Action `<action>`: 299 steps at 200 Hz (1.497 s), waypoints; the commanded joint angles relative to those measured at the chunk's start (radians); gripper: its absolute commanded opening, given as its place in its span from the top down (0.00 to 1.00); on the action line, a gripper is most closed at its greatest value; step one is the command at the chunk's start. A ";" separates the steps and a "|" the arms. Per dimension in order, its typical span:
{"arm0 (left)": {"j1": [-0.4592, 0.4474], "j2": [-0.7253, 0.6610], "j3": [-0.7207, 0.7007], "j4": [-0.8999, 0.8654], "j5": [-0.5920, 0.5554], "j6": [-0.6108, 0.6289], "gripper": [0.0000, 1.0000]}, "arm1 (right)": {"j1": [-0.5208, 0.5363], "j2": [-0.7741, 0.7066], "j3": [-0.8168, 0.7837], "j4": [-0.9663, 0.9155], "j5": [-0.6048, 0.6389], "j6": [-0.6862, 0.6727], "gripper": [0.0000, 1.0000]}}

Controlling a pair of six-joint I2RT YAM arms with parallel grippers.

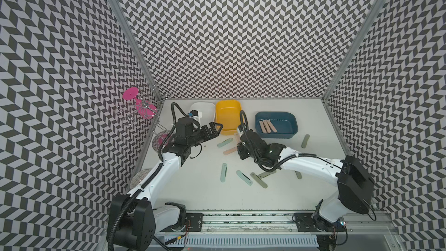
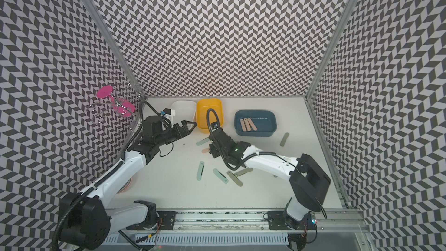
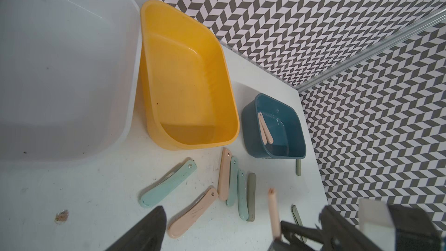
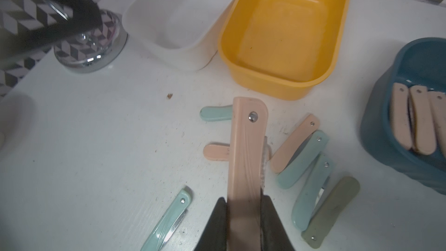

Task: Place the fruit knives into the storage box by color
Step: Pick up the fruit knife from the center of the board, then place the fruit knife in the storage box.

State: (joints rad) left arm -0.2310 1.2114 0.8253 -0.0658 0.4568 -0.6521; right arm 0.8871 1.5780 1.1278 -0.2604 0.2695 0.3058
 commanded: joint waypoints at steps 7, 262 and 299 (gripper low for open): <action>-0.052 0.047 0.092 0.041 0.004 -0.009 0.00 | -0.126 -0.084 0.009 0.047 -0.036 -0.020 0.79; -0.292 0.603 0.599 0.072 0.055 0.015 0.00 | -0.665 0.343 0.209 0.088 -0.271 -0.105 0.79; -0.286 0.604 0.591 0.085 0.061 0.007 0.00 | -0.684 0.386 0.204 0.096 -0.265 -0.095 0.79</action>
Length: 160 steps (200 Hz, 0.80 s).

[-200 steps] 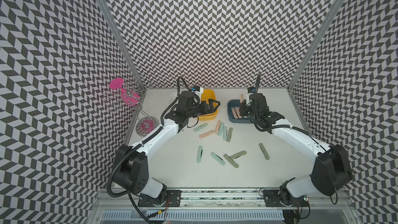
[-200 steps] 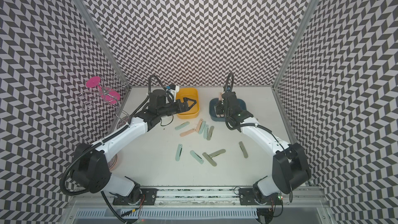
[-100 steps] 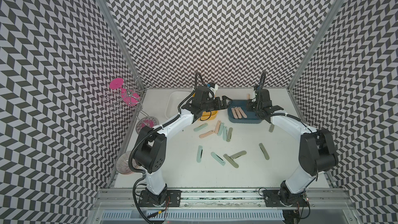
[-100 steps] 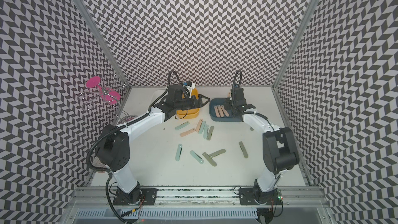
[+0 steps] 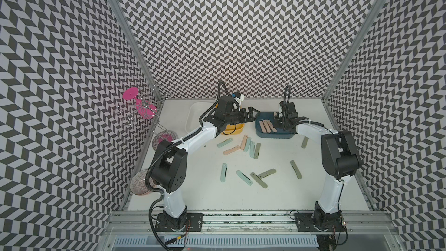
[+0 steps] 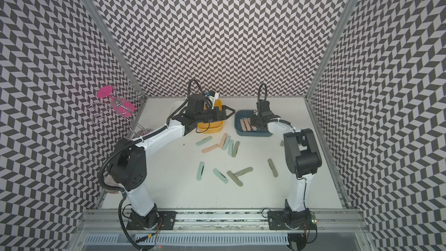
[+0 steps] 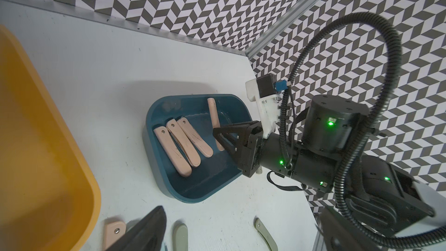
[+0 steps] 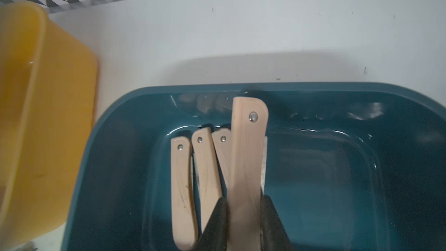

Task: Place the fruit knives into the storage box by color
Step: Place the fruit knife in the storage box.

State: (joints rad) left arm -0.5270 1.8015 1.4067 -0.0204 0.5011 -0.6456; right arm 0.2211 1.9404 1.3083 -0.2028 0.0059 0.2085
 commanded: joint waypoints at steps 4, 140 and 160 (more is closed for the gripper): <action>0.009 0.013 0.007 0.041 0.017 0.000 0.00 | -0.022 0.028 0.024 0.040 -0.003 0.003 0.79; 0.012 0.022 -0.005 0.058 0.017 -0.016 0.00 | -0.036 0.104 0.049 0.059 -0.063 0.010 0.79; 0.012 0.025 -0.005 0.058 0.016 -0.017 0.00 | -0.036 0.115 0.052 0.060 -0.070 0.015 0.79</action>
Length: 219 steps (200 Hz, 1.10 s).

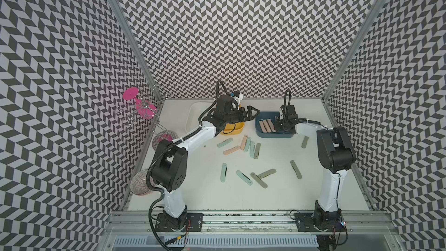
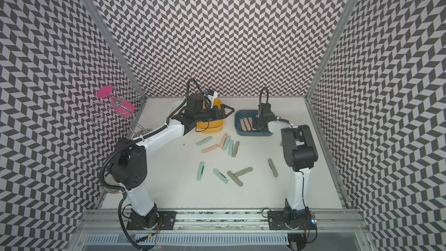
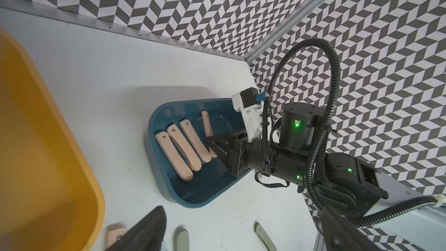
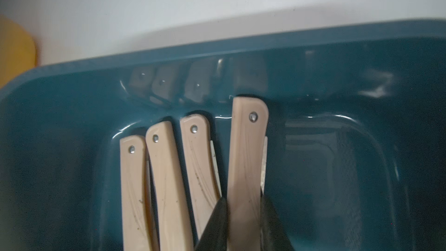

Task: Place the fruit knives into the storage box by color
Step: Place the fruit knife in the storage box.

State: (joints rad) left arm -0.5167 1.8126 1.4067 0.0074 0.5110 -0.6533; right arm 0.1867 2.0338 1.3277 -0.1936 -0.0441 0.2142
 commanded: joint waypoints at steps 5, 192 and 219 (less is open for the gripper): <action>0.003 0.014 -0.005 0.030 0.006 -0.009 0.00 | 0.000 0.024 0.034 0.051 -0.023 0.011 0.79; -0.001 -0.023 -0.031 0.006 -0.028 -0.009 0.00 | -0.019 -0.185 0.033 0.028 -0.100 0.058 0.51; -0.002 -0.072 -0.087 0.004 -0.049 -0.007 0.00 | -0.016 -0.253 0.004 0.032 -0.155 0.078 0.48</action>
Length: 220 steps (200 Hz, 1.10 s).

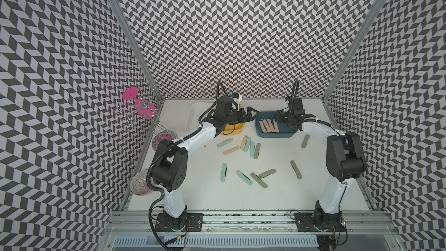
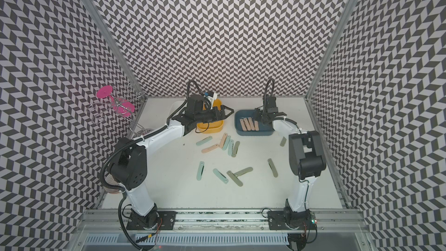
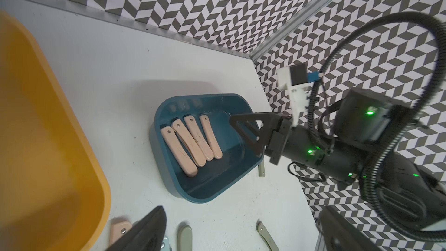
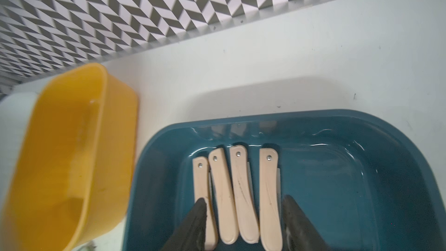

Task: Place the fruit knives into the storage box by color
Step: Place the fruit knife in the storage box, then pick up the fruit knife from the center of the board.

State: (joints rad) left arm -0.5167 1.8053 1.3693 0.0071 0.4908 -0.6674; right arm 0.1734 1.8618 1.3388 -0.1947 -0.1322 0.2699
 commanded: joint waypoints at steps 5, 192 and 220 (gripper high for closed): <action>-0.003 -0.074 -0.062 0.004 -0.033 0.005 0.00 | -0.001 -0.098 -0.017 0.039 -0.082 0.031 0.48; 0.152 -0.551 -0.652 0.013 -0.111 0.010 0.00 | 0.494 -0.119 -0.167 0.063 0.039 0.142 0.42; 0.179 -0.572 -0.653 0.001 -0.096 0.024 0.00 | 0.515 -0.048 -0.134 0.058 0.067 0.145 0.42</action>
State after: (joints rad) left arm -0.3550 1.2613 0.7250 0.0059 0.3805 -0.6594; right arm 0.6720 1.7653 1.1610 -0.1711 -0.1143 0.4015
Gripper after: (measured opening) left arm 0.996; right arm 0.578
